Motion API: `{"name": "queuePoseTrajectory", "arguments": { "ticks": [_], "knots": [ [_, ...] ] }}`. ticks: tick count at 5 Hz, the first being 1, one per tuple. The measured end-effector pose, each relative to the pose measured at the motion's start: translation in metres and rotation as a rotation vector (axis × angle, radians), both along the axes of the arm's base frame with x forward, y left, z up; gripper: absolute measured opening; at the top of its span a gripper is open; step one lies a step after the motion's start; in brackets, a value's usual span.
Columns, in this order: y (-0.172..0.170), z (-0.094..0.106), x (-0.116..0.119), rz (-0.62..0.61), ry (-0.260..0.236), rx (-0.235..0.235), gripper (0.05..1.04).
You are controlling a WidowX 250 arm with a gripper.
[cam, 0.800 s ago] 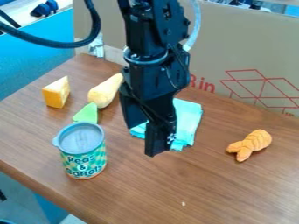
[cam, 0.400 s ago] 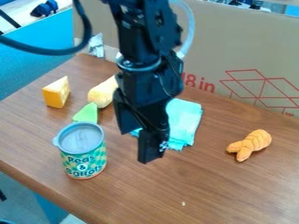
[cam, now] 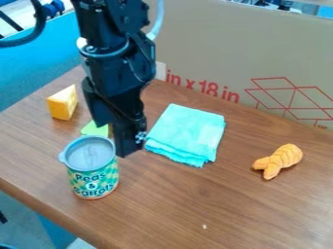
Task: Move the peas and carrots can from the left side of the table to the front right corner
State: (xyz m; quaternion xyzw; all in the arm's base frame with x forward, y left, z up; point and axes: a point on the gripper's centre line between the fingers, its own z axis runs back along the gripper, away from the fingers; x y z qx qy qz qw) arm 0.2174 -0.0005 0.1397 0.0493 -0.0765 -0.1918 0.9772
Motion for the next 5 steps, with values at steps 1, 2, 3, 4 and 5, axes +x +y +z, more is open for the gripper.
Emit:
{"name": "queuePoseTrajectory", "arguments": {
  "ticks": [1,2,3,4,5],
  "knots": [
    [0.028,-0.009,-0.004,0.089,0.076,0.057,1.002],
    [0.049,-0.019,0.003,0.161,0.066,0.011,1.002],
    [0.061,-0.04,0.007,0.226,0.123,-0.02,1.002],
    [0.067,-0.047,0.014,0.231,0.149,-0.01,1.002],
    [0.072,-0.051,0.016,0.245,0.166,0.003,1.002]
  ]
}}
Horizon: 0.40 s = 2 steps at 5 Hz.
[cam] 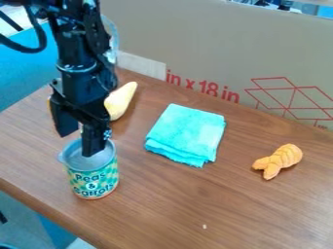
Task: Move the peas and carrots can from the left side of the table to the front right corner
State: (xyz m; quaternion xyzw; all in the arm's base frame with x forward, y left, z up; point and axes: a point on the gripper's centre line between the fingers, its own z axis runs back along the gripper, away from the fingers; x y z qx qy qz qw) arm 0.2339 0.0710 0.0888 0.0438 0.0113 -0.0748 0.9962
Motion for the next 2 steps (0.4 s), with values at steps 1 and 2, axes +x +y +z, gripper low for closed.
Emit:
{"name": "queuePoseTrajectory", "arguments": {
  "ticks": [1,2],
  "knots": [
    [0.0033,0.0013,0.0025,0.01,-0.009,0.002,1.002],
    [0.0026,-0.0035,0.0051,0.002,-0.011,-0.013,1.002]
  ]
}}
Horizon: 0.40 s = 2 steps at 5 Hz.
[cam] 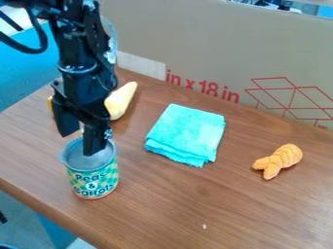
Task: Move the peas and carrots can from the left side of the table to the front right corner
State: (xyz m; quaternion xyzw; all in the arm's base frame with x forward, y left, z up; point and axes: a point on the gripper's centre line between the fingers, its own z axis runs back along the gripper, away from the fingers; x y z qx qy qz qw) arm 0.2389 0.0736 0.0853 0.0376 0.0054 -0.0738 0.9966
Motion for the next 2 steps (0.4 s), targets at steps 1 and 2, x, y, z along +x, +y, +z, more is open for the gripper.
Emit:
{"name": "queuePoseTrajectory", "arguments": {
  "ticks": [1,2],
  "knots": [
    [-0.0053,-0.01,0.0045,-0.041,0.009,-0.01,1.002],
    [-0.0124,-0.0153,0.0058,-0.081,0.001,-0.004,1.002]
  ]
}}
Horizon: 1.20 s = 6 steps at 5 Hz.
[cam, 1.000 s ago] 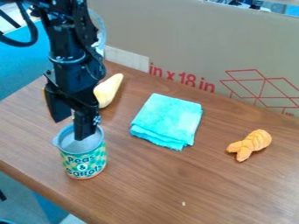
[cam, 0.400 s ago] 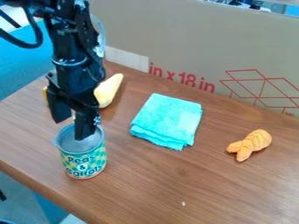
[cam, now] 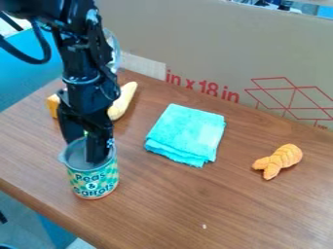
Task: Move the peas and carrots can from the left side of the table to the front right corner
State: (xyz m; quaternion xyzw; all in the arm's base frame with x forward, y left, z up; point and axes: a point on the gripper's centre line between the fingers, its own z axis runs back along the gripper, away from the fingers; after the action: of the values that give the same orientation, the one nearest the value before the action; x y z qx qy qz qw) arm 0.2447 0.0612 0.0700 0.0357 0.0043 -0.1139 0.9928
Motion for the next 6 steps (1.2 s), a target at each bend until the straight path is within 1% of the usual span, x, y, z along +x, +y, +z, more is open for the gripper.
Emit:
{"name": "queuePoseTrajectory", "arguments": {
  "ticks": [1,2,3,4,5,6],
  "knots": [
    [-0.006,-0.004,0.001,-0.033,-0.014,0.014,1.002],
    [-0.026,-0.009,-0.005,-0.034,-0.055,-0.036,1.002],
    [-0.08,-0.004,-0.02,-0.115,-0.07,-0.133,1.002],
    [-0.119,0.0,-0.026,-0.143,-0.068,-0.173,1.002],
    [-0.162,0.001,-0.035,-0.189,-0.08,-0.229,1.002],
    [-0.202,-0.005,-0.034,-0.238,-0.082,-0.273,1.002]
  ]
}}
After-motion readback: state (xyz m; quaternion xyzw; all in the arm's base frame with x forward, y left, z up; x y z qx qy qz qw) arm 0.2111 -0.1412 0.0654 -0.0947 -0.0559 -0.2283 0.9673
